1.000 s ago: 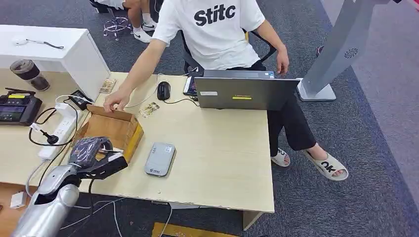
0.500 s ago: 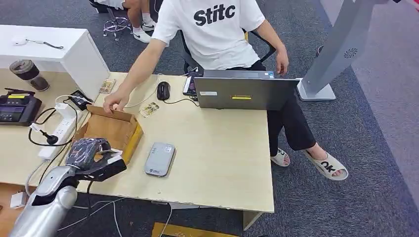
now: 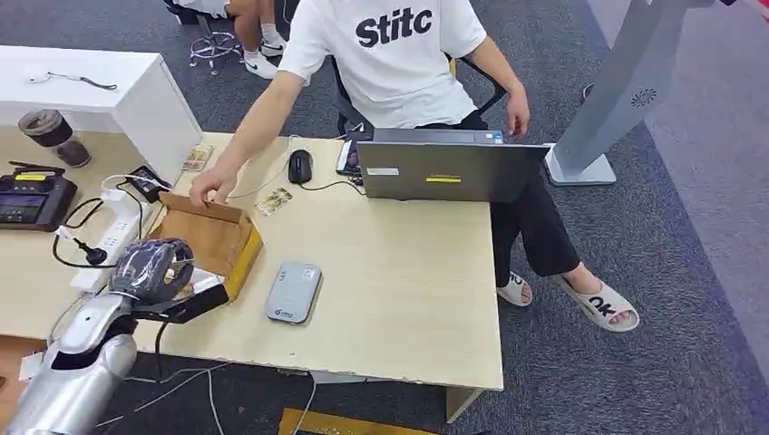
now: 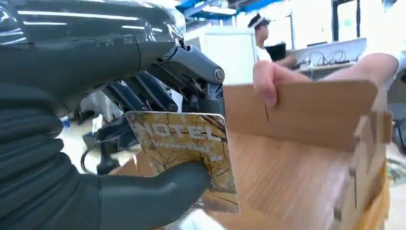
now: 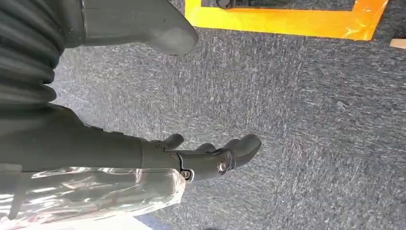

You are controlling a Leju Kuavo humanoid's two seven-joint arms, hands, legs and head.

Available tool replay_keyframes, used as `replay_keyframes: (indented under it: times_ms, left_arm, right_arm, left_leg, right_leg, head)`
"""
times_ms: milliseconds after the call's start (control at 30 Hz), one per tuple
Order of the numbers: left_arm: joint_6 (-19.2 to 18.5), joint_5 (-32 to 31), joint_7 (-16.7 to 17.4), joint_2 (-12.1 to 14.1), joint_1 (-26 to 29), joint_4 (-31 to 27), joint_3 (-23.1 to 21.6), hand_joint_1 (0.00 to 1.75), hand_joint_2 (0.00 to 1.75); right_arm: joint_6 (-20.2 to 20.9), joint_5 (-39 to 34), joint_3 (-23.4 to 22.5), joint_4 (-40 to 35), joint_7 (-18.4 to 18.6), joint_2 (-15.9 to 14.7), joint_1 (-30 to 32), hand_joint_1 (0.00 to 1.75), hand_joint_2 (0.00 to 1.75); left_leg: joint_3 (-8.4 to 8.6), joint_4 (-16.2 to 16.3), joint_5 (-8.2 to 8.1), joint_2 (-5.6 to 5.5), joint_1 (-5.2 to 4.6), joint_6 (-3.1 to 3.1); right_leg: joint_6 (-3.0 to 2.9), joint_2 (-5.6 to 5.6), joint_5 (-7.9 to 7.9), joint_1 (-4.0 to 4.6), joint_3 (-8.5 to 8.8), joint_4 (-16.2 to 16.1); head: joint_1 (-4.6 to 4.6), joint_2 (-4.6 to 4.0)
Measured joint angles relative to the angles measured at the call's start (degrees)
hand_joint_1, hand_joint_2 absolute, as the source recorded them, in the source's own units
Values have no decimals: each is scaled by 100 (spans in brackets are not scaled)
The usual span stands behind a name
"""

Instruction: Pass the card to the sensor for recognition and then transmit it.

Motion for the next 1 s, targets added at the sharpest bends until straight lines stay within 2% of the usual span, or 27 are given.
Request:
replay_keyframes:
  times_ms: [333,533,700,867,900,1000]
  left_arm:
    - [156,-415,186,291,-553,-188,2,175,175]
    - [151,-547,254,334,-881,-186,0,175,175]
    - [250,-940,472,350,-1193,-92,-2,175,175]
    - [339,-831,641,255,-1709,175,-2,175,175]
    - [348,-822,667,236,-1783,223,-2,66,175]
    - [424,-787,726,157,-1999,378,-2,66,175]
  right_arm:
    - [-22,57,0,0,13,0,0,0,175]
    - [-22,98,0,0,26,0,-6,0,175]
    - [-20,111,7,0,48,0,-22,0,175]
    - [-28,114,20,0,83,0,-72,0,175]
    - [-28,114,22,0,83,0,-74,0,175]
    - [-30,114,24,0,94,2,-83,0,175]
  left_leg:
    - [0,0,3,-3,4,-3]
    - [0,0,3,-3,3,-3]
    - [0,2,3,-3,3,-3]
    - [1,2,5,-2,3,-5]
    - [1,2,5,-1,3,-5]
    - [0,2,5,-3,3,-5]
  right_leg:
    - [-1,-3,1,3,0,2]
    - [-3,-2,2,3,1,2]
    - [-5,-3,3,3,-1,2]
    - [-5,-2,6,4,-1,2]
    - [-5,0,7,4,-1,2]
    - [-5,-1,7,4,-1,2]
  head:
    - [0,0]
    - [0,0]
    - [0,0]
    - [0,0]
    - [-2,0]
    - [0,0]
